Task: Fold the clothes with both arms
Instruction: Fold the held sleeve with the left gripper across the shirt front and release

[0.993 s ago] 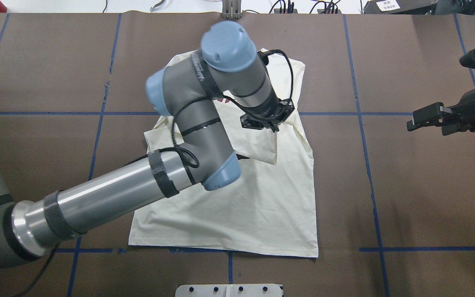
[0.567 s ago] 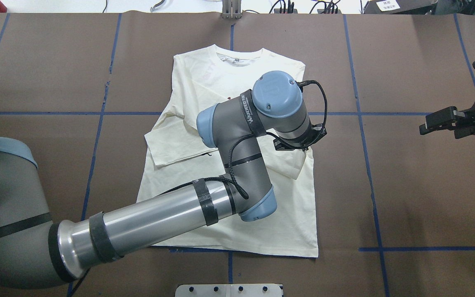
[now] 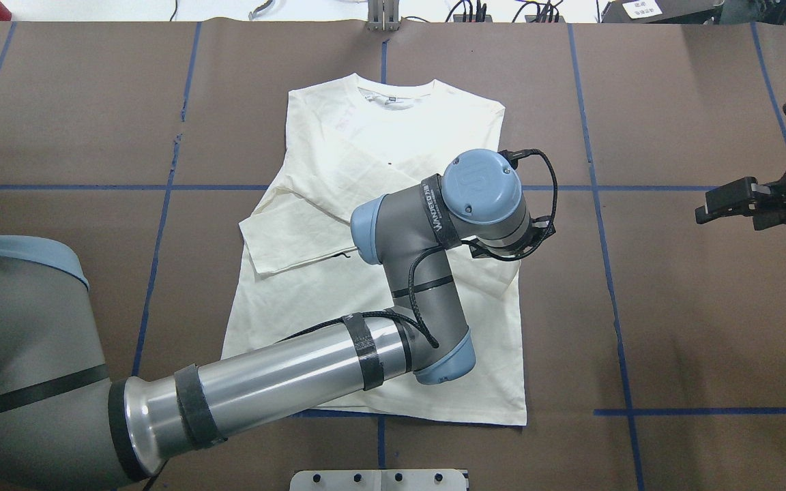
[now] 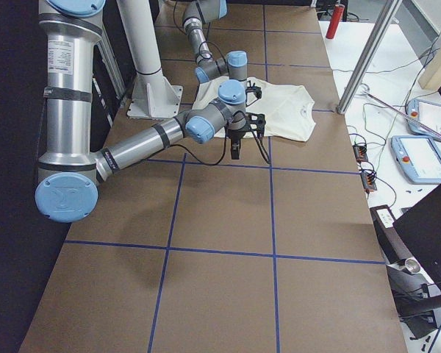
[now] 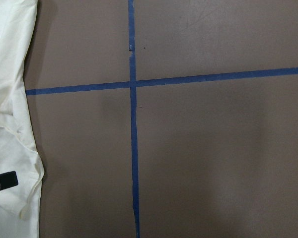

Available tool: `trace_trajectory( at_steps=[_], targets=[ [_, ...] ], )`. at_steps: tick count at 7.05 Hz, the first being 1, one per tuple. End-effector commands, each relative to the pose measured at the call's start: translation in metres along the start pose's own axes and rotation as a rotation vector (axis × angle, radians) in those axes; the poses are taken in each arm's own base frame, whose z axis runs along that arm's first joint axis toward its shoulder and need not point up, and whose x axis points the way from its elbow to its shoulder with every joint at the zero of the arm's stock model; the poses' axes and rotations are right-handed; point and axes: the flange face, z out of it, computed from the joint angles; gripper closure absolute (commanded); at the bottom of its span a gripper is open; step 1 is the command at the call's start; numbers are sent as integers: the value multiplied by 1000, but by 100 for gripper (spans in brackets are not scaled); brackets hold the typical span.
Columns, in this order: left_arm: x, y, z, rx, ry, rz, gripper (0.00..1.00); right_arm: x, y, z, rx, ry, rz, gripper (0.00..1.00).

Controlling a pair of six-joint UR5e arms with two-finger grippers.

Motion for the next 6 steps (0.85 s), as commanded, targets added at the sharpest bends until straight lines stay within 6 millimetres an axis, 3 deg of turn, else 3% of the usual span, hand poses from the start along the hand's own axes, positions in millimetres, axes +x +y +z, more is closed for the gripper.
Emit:
trace_trajectory(
  at_steps=[1,2,3,4,5,6],
  targets=[
    [-6,-59,-28,27,11,-34,35,-11,3,10,-16,0,0,0],
    [-37,-82,-57,-63,14,-45,35,-38,11,25,-21,3,46,0],
    [-92,-90,-97,-75,42,-42,35,-72,34,53,-11,30,116,0],
    [-138,-84,-131,-67,48,-2,36,-116,71,80,14,39,185,0],
    [-170,-76,-157,-63,2,57,36,-170,115,111,66,29,291,0],
    [-224,-63,-192,-60,-12,122,37,-205,169,130,111,6,338,3]
  ],
)
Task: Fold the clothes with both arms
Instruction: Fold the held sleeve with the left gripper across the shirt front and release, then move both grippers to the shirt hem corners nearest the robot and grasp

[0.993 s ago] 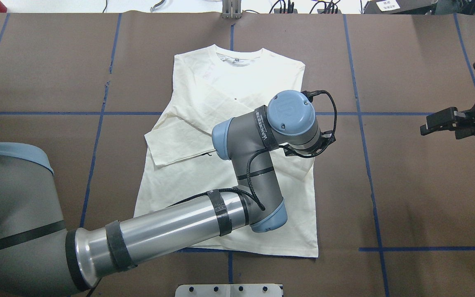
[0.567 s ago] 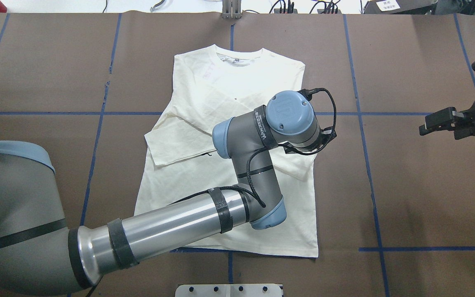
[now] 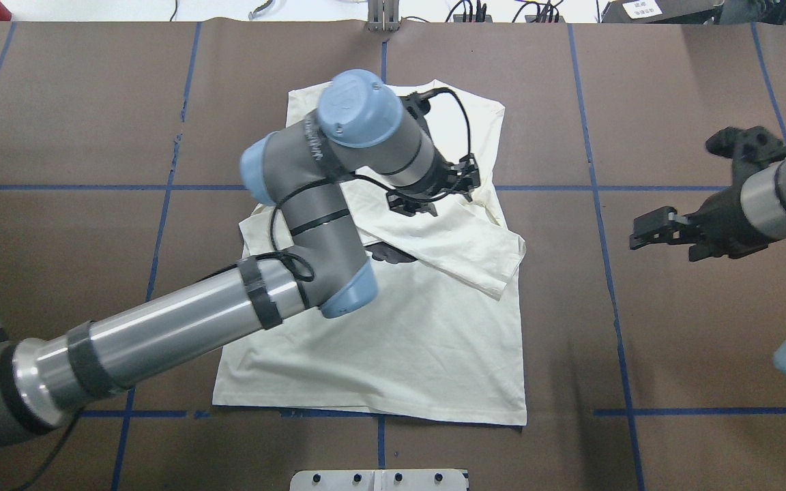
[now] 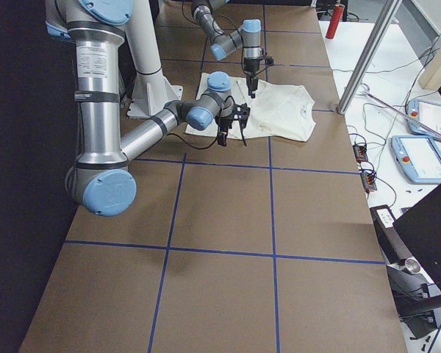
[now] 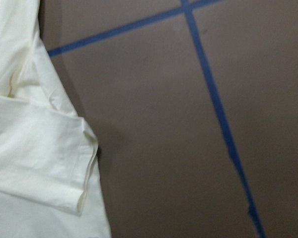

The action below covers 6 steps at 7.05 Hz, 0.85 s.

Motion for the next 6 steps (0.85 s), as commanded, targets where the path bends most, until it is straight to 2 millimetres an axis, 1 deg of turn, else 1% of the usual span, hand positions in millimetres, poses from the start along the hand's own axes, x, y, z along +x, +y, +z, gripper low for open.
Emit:
trace_trajectory(
  at_steps=[1,2,4,5,6],
  targets=[
    [-109,35,-64,-6,-50,94,37,-39,123,32,85,-49,91,6],
    [-119,36,-64,-3,-59,106,37,-41,157,39,98,-59,113,9],
    [-120,36,-64,-2,-61,85,37,-36,196,52,82,-52,166,16],
    [-123,36,-61,-1,-66,83,36,-35,208,67,103,-43,159,18],
    [-124,36,-58,-5,-72,81,35,-41,212,81,110,-31,161,18]
  ],
)
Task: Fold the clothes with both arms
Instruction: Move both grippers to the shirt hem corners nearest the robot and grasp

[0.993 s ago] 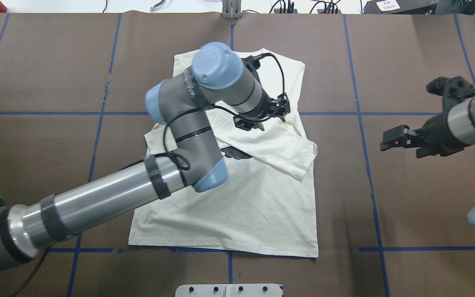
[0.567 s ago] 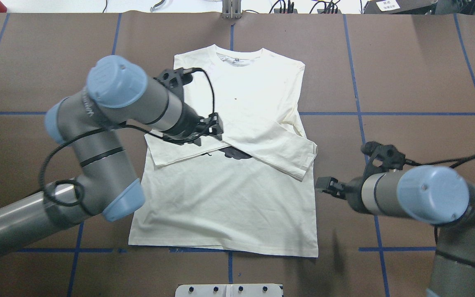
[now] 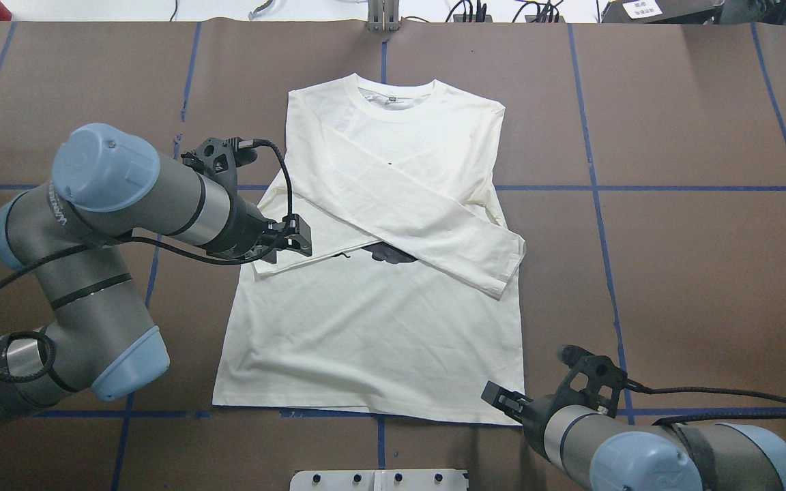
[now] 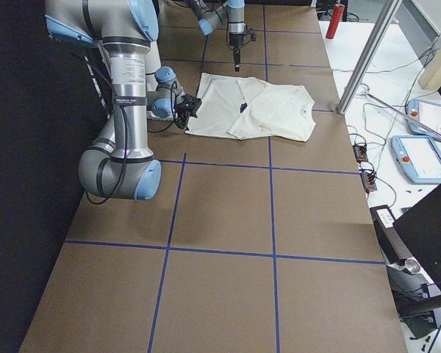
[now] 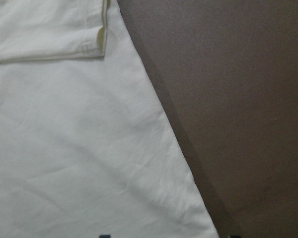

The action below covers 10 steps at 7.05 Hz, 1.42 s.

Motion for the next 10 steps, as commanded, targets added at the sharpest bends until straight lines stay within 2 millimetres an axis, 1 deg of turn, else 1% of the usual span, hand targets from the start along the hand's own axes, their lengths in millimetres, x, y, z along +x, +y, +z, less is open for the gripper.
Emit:
trace_trajectory(
  at_steps=[1,2,3,4,5,6,8,9,10],
  targets=[
    [-2,0,4,-3,-6,-3,35,2,11,19,16,21,1,18],
    [-2,0,6,-3,-7,-2,35,7,9,21,18,31,1,18],
    [-2,0,7,-2,-5,-1,35,13,10,24,18,43,5,25],
    [-2,0,7,-2,-5,-1,35,15,10,26,21,49,8,38],
    [-2,0,7,-4,-5,-1,35,15,10,26,20,49,18,77],
    [-2,0,7,-2,-5,-1,35,14,13,25,14,47,33,100],
    [-3,1,5,-2,-5,-4,35,16,17,24,7,49,28,100],
    [-2,4,0,0,-2,-47,35,13,17,17,-2,37,30,100],
    [-8,24,1,27,-12,-113,35,4,13,1,-12,7,39,100]
  ],
)
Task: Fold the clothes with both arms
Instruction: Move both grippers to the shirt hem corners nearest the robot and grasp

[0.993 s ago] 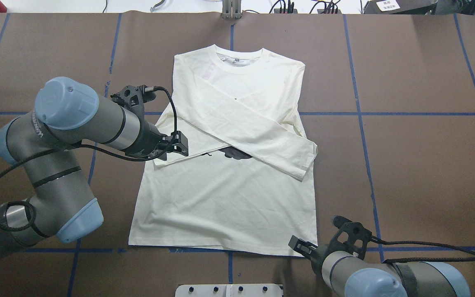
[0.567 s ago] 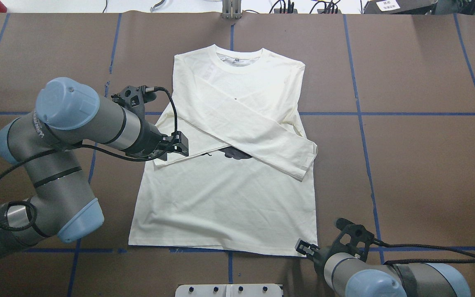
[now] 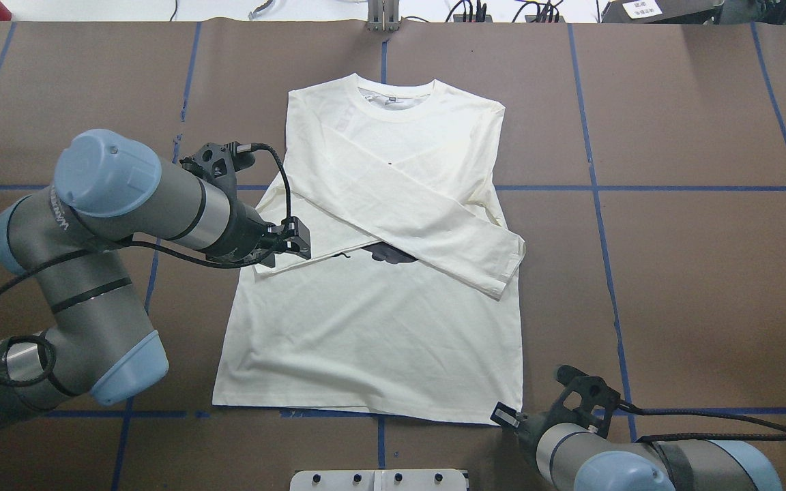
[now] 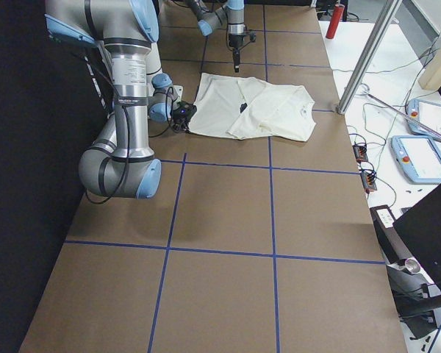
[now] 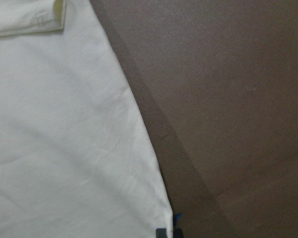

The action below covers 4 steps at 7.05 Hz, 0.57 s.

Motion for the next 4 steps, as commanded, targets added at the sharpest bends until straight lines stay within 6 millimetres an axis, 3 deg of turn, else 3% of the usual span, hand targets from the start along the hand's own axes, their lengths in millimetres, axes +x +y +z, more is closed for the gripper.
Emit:
trace_trajectory(
  at_steps=[1,2,3,4],
  targets=[
    [-32,69,6,73,-76,-64,35,-4,-7,-25,-17,-33,7,100],
    [-44,102,13,104,-155,-95,35,4,-11,-28,-20,-22,5,100],
    [-63,132,32,83,-222,-126,35,7,-12,-27,-22,-16,1,100],
    [-72,149,41,69,-247,-127,38,7,-11,-27,-35,-11,-2,100]
  ],
)
